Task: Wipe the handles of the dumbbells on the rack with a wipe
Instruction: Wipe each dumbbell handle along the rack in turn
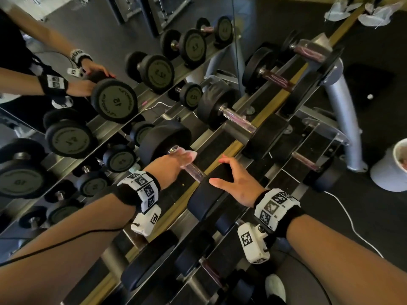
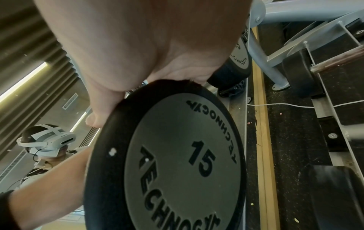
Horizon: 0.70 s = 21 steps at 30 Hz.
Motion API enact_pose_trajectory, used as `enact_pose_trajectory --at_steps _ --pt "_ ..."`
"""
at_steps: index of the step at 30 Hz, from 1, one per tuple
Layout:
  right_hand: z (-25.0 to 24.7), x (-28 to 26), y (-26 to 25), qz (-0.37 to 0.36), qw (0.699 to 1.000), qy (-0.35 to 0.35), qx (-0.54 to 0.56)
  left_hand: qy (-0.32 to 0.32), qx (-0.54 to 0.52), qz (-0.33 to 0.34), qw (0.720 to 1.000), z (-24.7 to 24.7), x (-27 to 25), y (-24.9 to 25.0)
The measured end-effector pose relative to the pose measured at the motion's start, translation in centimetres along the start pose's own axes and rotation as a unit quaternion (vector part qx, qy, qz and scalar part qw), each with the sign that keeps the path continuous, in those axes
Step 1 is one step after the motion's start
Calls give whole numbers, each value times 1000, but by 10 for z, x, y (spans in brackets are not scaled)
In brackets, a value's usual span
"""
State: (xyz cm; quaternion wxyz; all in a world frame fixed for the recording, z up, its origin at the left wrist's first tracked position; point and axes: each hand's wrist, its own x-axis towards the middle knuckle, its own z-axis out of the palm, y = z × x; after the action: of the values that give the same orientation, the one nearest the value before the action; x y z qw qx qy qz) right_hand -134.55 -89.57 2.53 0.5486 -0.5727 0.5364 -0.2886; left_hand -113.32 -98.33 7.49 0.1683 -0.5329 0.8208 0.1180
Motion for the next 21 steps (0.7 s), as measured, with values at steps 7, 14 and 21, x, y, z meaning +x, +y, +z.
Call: enact_pose_trajectory --at_steps 7,14,21 --pt "1 0 0 -1 1000 0 1 37 -97 226 968 17 -37 5" --pt "0 0 -1 0 1000 -1 4 42 -24 50 998 0 -22 -23" --pt "1 0 0 1 1000 0 10 57 -109 70 990 14 -44 9"
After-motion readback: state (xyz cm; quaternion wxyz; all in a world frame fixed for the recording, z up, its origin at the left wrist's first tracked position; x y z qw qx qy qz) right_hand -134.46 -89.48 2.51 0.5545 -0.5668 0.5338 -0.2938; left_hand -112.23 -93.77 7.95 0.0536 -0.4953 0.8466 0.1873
